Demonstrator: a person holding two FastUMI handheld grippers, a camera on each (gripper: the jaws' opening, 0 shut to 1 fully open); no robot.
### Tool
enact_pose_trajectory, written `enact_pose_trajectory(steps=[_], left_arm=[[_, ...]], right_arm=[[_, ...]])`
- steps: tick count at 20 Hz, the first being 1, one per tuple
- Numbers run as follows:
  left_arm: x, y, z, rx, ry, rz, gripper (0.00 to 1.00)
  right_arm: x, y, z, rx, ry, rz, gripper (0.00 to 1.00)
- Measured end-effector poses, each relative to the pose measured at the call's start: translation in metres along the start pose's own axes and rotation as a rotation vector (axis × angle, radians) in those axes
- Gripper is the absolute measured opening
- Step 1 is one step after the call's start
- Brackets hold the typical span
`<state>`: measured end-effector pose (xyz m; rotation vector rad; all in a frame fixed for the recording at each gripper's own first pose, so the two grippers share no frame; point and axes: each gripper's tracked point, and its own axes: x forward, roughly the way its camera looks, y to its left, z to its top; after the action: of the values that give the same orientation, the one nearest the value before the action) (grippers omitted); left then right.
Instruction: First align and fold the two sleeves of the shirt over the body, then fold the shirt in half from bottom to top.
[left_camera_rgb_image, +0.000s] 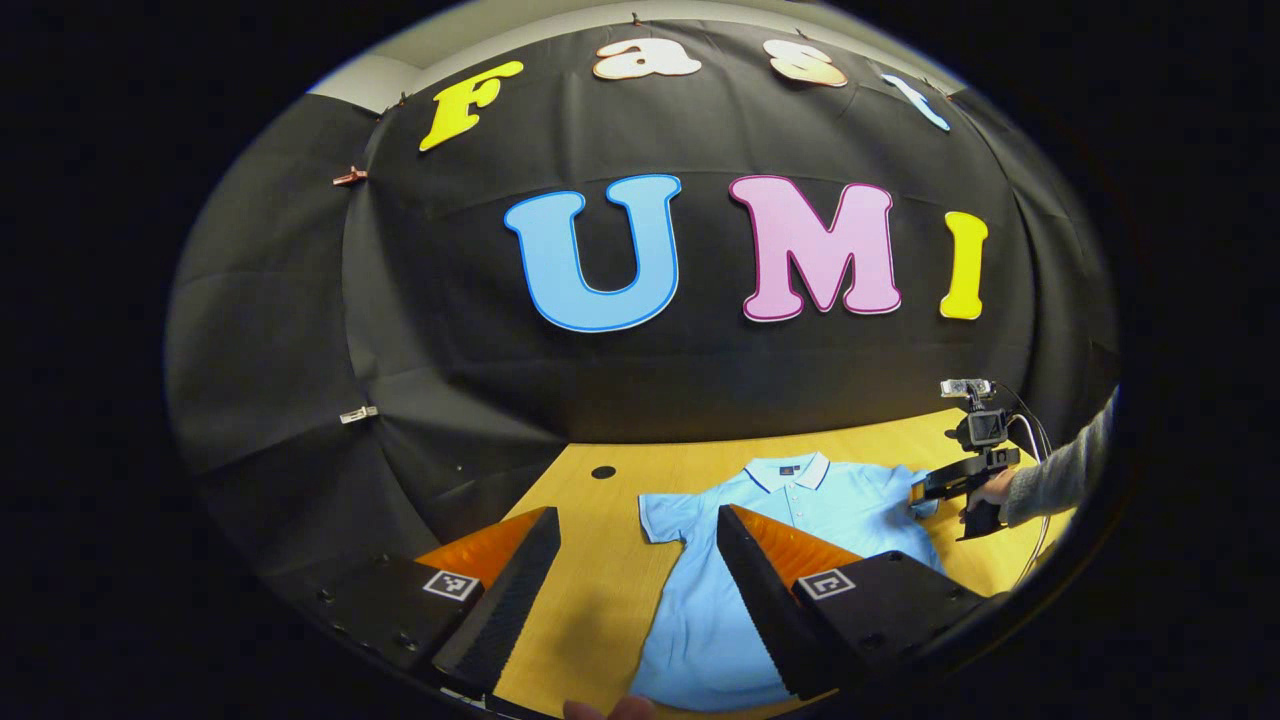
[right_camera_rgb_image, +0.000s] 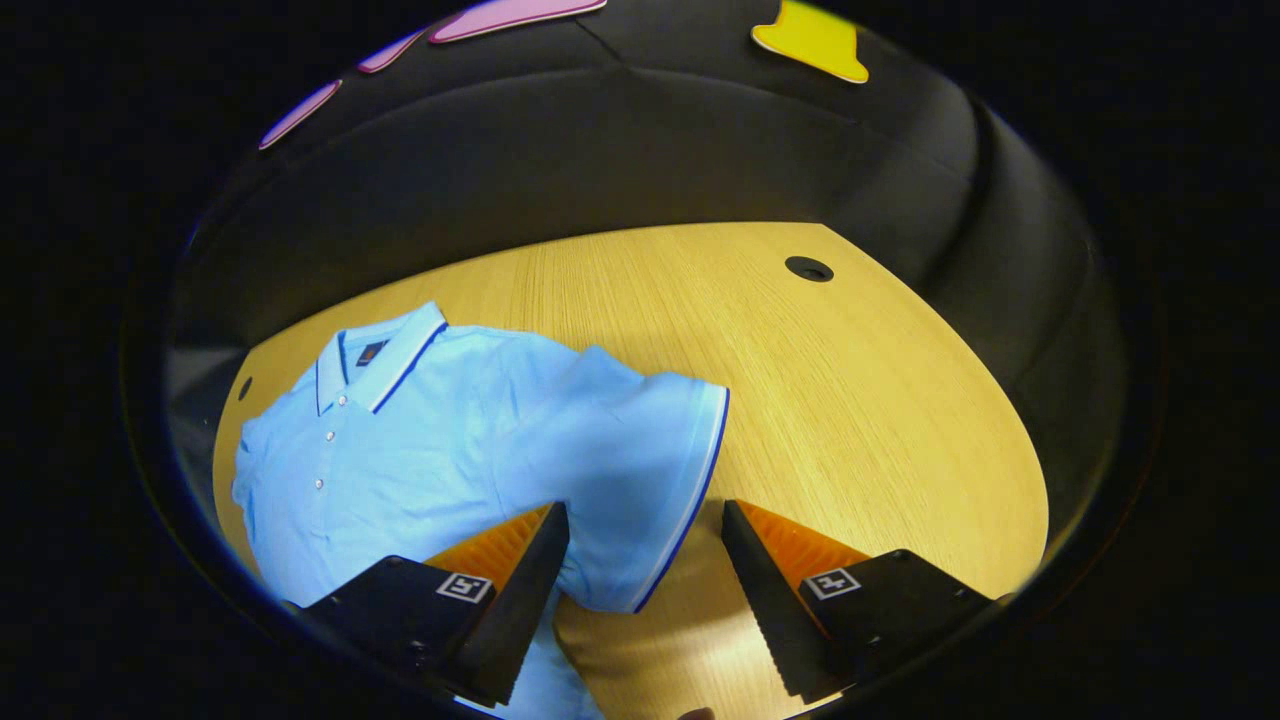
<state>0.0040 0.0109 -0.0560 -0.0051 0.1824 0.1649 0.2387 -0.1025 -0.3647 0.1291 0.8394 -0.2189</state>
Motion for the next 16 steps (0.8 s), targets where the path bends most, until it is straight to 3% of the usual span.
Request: enact_pose_trajectory(steps=[5,8,16], left_arm=[[-0.001,0.003,-0.008,-0.001,0.021,0.014,1.00],[-0.004,0.007,-0.009,-0.003,0.025,0.023,1.00],[-0.005,0.015,-0.012,-0.010,0.024,0.031,0.99]], right_arm=[[-0.001,0.022,0.000,-0.013,-0.009,0.034,0.17],[-0.001,0.028,0.001,-0.001,-0.017,0.072,0.06],[-0.030,0.049,0.040,-0.148,-0.188,0.089,0.06]])
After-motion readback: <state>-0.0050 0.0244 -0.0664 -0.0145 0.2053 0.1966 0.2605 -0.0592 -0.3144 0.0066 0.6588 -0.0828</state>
